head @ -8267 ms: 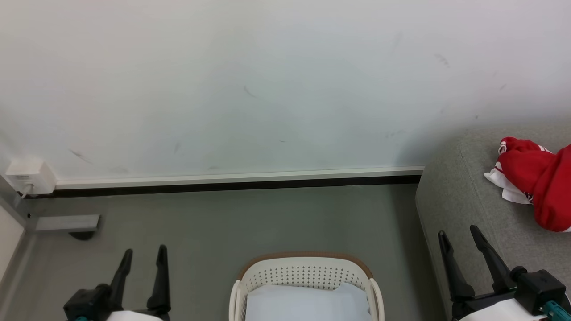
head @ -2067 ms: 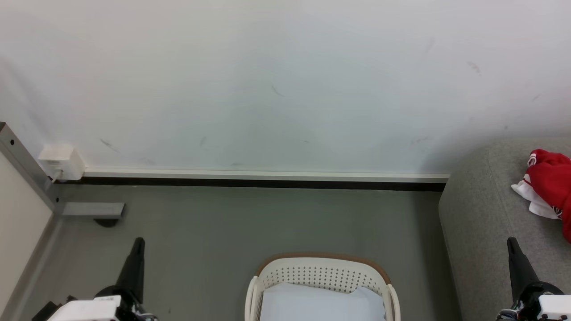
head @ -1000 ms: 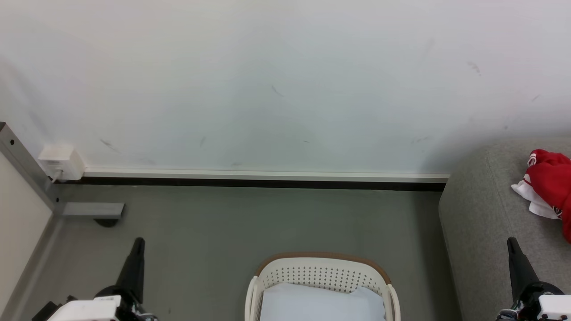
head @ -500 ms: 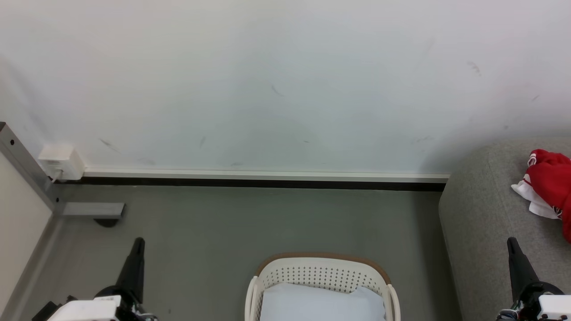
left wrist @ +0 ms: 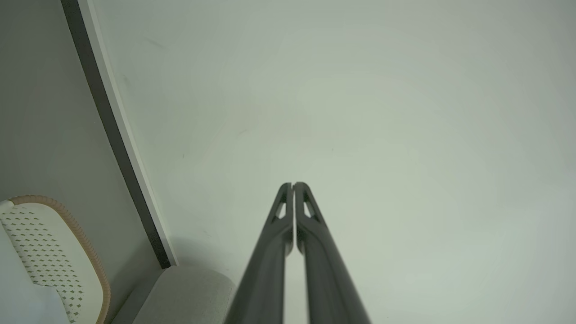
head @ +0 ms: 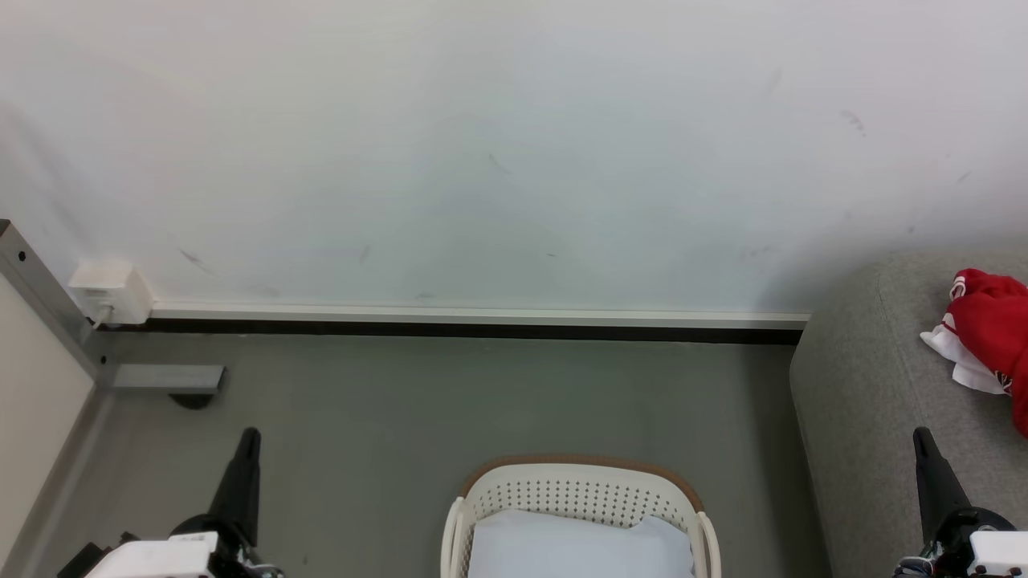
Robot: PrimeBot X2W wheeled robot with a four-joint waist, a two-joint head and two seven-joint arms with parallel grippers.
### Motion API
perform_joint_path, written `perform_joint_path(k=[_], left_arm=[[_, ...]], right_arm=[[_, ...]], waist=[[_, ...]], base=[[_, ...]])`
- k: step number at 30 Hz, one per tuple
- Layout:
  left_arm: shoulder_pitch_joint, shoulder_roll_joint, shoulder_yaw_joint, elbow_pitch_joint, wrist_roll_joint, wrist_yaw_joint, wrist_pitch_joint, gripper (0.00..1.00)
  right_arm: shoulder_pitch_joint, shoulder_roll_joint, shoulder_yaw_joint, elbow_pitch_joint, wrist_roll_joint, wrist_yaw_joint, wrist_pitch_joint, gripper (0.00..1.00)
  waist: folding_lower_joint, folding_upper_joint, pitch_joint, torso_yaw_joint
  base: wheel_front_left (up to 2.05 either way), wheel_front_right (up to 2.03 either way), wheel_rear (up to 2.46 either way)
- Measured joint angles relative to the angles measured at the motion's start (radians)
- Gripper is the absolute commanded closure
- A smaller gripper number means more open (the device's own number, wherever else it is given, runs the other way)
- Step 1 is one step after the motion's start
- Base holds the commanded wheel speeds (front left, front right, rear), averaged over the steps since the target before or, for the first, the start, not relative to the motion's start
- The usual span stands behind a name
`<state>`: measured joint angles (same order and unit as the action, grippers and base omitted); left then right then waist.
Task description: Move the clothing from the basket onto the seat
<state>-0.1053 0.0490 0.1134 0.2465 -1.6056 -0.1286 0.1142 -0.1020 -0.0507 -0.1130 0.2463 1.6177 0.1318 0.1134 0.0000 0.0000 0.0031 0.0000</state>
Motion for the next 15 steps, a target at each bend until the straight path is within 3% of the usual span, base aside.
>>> perform_joint_path(k=[15], left_arm=[[0.0,0.0,0.0,0.0,0.0,0.0,0.0,1.0]], right_arm=[[0.0,0.0,0.0,0.0,0.0,0.0,0.0,1.0]], waist=[[0.0,0.0,0.0,0.0]], base=[[0.0,0.0,0.0]])
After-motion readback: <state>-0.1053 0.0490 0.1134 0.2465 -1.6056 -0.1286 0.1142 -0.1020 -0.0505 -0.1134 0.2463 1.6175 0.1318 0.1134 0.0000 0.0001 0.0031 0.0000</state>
